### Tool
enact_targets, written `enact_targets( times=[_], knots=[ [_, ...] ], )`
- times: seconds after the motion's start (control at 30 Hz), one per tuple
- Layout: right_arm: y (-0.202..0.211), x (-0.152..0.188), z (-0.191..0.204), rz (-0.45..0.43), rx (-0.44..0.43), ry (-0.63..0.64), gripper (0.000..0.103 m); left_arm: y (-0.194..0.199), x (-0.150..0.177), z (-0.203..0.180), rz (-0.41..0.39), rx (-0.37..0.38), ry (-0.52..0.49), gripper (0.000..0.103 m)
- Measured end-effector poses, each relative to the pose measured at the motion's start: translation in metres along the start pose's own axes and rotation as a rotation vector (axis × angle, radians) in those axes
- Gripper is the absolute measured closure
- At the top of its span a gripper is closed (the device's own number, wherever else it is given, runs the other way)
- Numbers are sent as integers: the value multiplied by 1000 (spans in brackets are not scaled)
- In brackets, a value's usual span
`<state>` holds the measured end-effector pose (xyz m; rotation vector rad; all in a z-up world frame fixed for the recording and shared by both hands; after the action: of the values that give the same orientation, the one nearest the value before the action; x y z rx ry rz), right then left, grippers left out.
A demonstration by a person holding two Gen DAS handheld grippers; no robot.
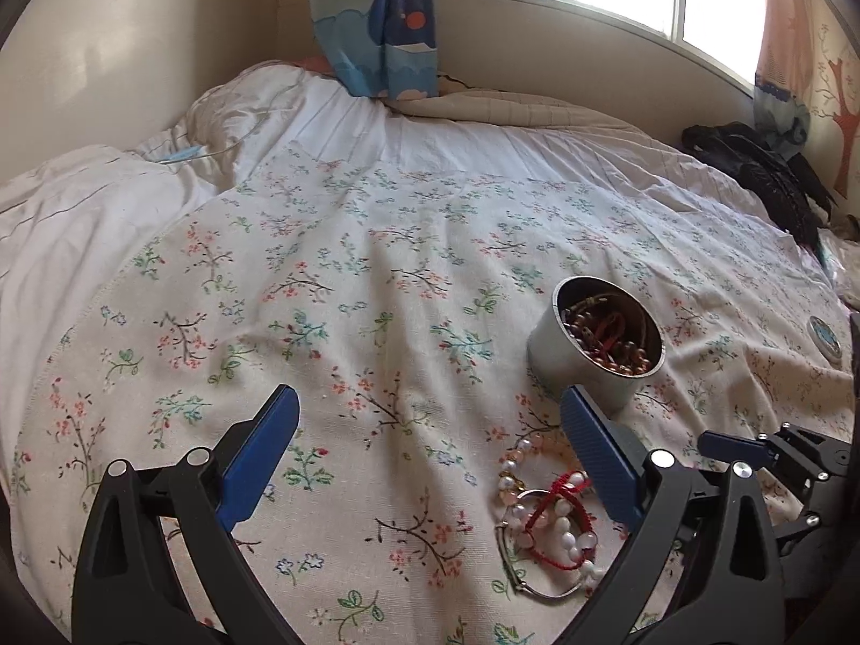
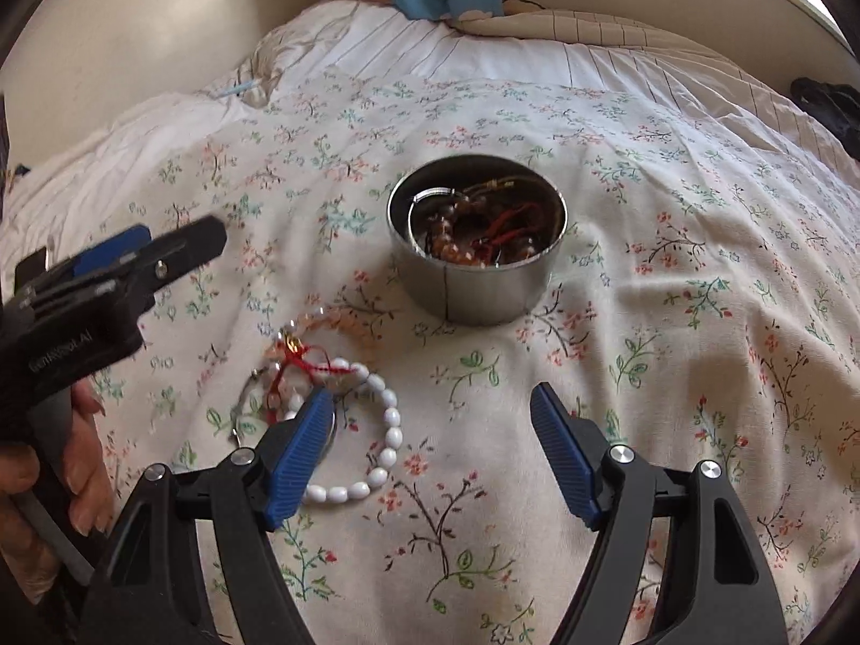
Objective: Organize jewelry
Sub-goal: 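Grasp the red-cord bracelet with the left gripper, then lift the red-cord bracelet with the left gripper while the right gripper grasps the white bead bracelet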
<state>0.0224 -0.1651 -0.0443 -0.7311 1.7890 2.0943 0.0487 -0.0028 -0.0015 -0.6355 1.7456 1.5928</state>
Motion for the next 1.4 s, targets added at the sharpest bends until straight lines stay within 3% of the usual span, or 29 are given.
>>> enact_targets(
  times=[0.23,0.33,0.4,0.53,0.7,0.77,0.87,0.93,1.2,1.33,1.4],
  knots=[
    [6,20,-7,42,127,38,25,-4,20,-65,41,163,-281,9],
    [6,24,-12,63,170,61,22,-8,26,-76,69,198,-316,10],
    [6,25,-16,70,184,58,21,-9,27,-77,79,212,-313,16],
    [9,23,-20,58,174,45,20,-13,26,-70,96,236,-278,41],
    [11,20,-21,49,163,35,19,-16,28,-72,117,263,-289,50],
    [11,20,-22,50,160,29,19,-18,30,-74,140,278,-305,71],
    [11,19,-25,50,155,20,19,-26,35,-75,189,263,-317,95],
    [11,18,-26,47,149,12,19,-25,34,-71,192,259,-295,103],
    [7,15,-26,44,110,-6,19,-10,21,-43,130,296,-134,103],
    [6,15,-25,46,105,-4,19,-10,23,-43,140,304,-138,102],
    [6,15,-24,46,103,-1,19,-13,26,-50,162,303,-177,87]
  ],
)
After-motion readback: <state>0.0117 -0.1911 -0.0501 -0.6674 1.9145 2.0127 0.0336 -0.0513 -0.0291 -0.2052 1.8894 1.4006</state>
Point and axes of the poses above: each gripper's, at about its wrist camera, not at the fingertips, and y roughly against the way its jaws point, z to its left, x to its underside, the point moved 1 cm from there along -y, roughly the way its jaws point, and after that the axes turned 2 degrees about -y, right-handed, at the moved point
